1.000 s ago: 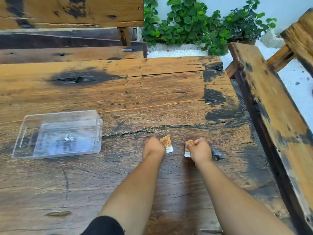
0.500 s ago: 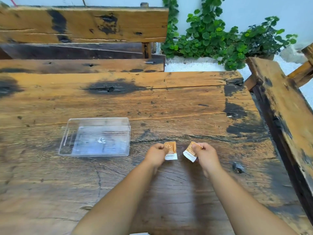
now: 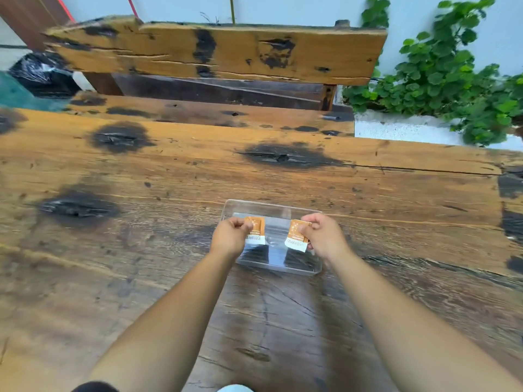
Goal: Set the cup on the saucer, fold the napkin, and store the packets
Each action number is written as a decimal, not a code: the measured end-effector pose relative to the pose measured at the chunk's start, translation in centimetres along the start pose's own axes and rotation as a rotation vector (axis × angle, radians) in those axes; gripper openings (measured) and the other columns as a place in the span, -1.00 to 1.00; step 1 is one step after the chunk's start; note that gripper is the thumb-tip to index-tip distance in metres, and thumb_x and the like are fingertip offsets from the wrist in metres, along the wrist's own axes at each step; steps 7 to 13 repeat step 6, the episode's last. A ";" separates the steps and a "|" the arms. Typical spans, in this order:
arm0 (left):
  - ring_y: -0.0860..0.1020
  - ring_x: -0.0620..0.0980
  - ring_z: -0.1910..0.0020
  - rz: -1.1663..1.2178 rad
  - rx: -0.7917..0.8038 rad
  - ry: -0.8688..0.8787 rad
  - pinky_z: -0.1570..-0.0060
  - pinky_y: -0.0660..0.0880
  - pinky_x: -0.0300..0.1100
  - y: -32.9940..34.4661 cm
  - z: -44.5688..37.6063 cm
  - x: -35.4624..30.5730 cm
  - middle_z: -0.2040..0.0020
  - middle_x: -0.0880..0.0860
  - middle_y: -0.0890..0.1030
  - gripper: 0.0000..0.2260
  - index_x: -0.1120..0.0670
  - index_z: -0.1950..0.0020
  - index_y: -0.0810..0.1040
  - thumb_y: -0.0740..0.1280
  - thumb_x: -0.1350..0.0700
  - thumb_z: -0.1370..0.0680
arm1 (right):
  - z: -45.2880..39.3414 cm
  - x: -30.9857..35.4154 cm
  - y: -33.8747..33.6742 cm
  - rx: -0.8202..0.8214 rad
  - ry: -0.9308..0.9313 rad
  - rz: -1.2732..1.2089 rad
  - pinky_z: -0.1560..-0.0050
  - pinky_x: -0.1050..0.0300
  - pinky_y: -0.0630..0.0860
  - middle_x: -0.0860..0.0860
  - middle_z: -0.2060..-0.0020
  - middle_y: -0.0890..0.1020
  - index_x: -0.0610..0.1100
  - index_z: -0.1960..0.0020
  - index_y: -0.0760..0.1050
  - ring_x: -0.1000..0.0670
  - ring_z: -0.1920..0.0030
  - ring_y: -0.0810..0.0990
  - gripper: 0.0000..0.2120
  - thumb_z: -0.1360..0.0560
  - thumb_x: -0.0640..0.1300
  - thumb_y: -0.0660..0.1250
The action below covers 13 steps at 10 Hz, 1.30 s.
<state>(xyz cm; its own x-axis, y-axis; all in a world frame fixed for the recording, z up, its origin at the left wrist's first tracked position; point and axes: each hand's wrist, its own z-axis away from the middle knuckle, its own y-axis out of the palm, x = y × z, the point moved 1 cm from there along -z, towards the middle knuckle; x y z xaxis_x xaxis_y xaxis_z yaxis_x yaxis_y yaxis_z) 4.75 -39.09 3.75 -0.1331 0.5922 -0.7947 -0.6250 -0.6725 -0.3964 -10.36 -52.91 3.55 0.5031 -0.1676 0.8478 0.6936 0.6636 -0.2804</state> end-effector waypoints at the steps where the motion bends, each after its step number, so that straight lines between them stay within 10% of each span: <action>1: 0.49 -0.04 0.30 -0.018 0.022 0.013 0.25 0.38 -0.18 0.1 -1.6 0.7 0.33 -0.01 0.57 -0.88 0.11 0.18 0.58 0.35 0.11 -0.54 | -1.2 -0.3 1.6 -0.005 -0.005 0.103 0.02 -0.09 0.58 -0.13 0.03 0.65 -0.12 -0.11 0.52 -0.11 0.11 0.62 -0.80 -0.50 -0.22 0.36; 2: 0.58 0.00 0.10 -0.054 0.063 0.024 0.01 0.50 -0.08 0.8 -2.6 1.4 0.11 0.12 0.66 -0.86 0.15 0.01 0.60 0.36 0.10 -0.54 | -2.1 -0.8 2.6 0.009 0.005 0.162 -0.04 -0.10 0.58 -0.15 -0.08 0.62 -0.10 -0.16 0.50 -0.12 0.03 0.61 -0.75 -0.50 -0.18 0.37; 4: 0.38 0.18 -0.30 -0.844 0.070 0.317 -0.22 0.37 0.02 1.1 -1.9 1.9 -0.36 0.16 0.43 -0.57 0.11 -0.41 0.29 0.20 -0.03 -0.58 | -1.3 -1.0 2.4 -0.064 -0.200 0.702 -0.15 0.05 0.45 -0.14 -0.28 0.48 -0.16 -0.34 0.41 -0.14 -0.16 0.53 -0.59 -0.54 -0.03 0.28; 6: 0.41 0.12 -0.22 -1.157 0.111 0.703 -0.17 0.32 0.01 -0.5 3.5 1.2 -0.25 0.08 0.50 -0.64 0.05 -0.28 0.38 0.16 -0.07 -0.54 | 4.5 -0.2 1.5 -0.052 -0.425 1.026 -0.15 0.02 0.46 -0.10 -0.14 0.54 -0.12 -0.26 0.45 -0.15 -0.19 0.46 -0.64 -0.56 0.05 0.17; 13: 0.41 0.12 -0.22 -1.157 0.111 0.703 -0.17 0.32 0.01 -0.5 3.5 1.2 -0.25 0.08 0.50 -0.64 0.05 -0.28 0.38 0.16 -0.07 -0.54 | 4.5 -0.2 1.5 -0.052 -0.425 1.026 -0.15 0.02 0.46 -0.10 -0.14 0.54 -0.12 -0.26 0.45 -0.15 -0.19 0.46 -0.64 -0.56 0.05 0.17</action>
